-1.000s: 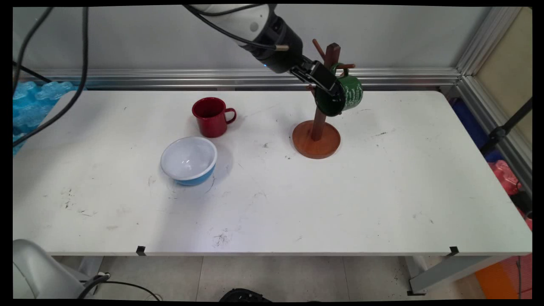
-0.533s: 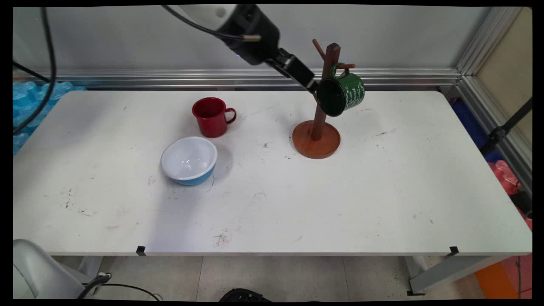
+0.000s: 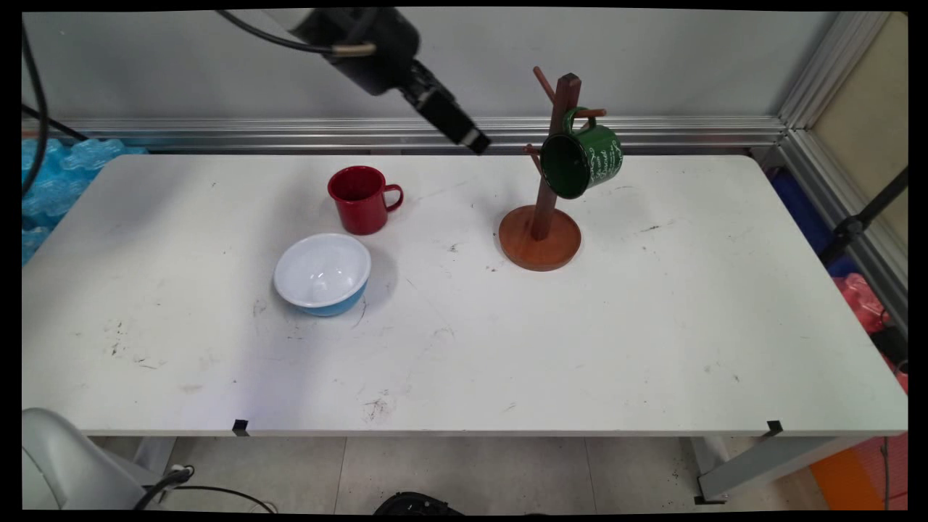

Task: Pick up the green mug from the rack

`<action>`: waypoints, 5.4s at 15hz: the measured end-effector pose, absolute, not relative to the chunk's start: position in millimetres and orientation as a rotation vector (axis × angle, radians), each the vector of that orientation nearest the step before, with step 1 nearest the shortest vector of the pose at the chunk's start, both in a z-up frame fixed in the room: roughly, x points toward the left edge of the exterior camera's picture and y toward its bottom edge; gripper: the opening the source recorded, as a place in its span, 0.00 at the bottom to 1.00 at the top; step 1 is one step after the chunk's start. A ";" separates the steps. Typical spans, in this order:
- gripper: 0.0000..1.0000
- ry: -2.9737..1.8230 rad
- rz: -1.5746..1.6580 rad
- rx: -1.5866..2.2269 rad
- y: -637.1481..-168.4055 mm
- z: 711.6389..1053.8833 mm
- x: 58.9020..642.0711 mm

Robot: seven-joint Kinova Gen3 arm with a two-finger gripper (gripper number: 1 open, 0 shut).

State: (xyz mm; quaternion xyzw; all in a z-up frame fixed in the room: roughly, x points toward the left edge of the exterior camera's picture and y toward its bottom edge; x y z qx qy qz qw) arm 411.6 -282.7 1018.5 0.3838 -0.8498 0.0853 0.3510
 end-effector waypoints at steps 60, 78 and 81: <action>1.00 -1.893 0.065 1.250 -332.6 942.8 316.2; 1.00 -1.724 0.009 1.409 -356.6 908.3 271.0; 0.00 -1.706 0.013 1.427 -357.8 906.0 270.5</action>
